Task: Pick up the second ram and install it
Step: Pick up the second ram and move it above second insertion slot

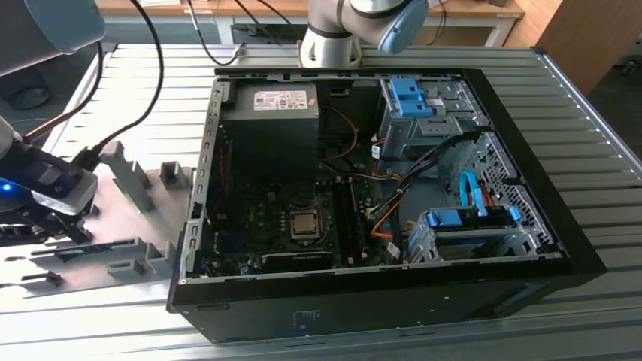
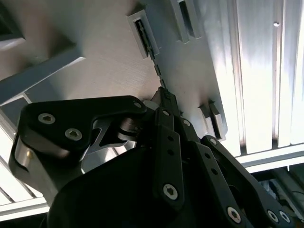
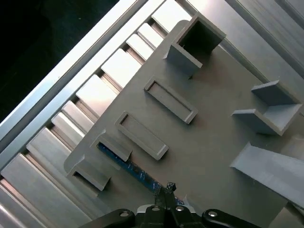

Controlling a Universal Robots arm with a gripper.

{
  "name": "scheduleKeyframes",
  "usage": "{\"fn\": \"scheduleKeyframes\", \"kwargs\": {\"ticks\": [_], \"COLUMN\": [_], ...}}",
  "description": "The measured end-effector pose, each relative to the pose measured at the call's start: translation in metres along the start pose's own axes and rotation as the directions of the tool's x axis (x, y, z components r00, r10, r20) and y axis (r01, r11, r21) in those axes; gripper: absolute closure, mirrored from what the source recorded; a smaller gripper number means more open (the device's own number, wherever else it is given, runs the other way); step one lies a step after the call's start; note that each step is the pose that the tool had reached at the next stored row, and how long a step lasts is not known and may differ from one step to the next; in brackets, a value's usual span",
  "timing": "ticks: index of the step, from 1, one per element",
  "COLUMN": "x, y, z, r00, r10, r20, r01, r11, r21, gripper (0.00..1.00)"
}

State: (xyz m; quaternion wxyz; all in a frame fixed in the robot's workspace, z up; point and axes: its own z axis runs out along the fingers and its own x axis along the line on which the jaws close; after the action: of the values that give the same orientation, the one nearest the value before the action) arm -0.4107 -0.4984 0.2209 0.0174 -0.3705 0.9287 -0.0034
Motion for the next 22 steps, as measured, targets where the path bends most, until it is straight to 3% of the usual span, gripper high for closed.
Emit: {"fn": "scheduleKeyframes", "kwargs": {"ticks": [5,10,17,22], "x": [0.0,0.0,0.0,0.0], "y": [0.0,0.0,0.0,0.0001], "z": [0.0001,0.0003,0.0005,0.0006], "r00": [0.9973,0.9894,0.9717,0.9549], "r10": [-0.074,-0.145,-0.236,-0.297], "r20": [0.0015,0.0031,0.0054,0.0071], "r01": [0.074,0.145,0.236,0.297], "r11": [0.9973,0.9894,0.9717,0.9548], "r21": [-0.0021,-0.0041,-0.0065,-0.008], "gripper": [0.9,0.9,0.9,0.9]}}
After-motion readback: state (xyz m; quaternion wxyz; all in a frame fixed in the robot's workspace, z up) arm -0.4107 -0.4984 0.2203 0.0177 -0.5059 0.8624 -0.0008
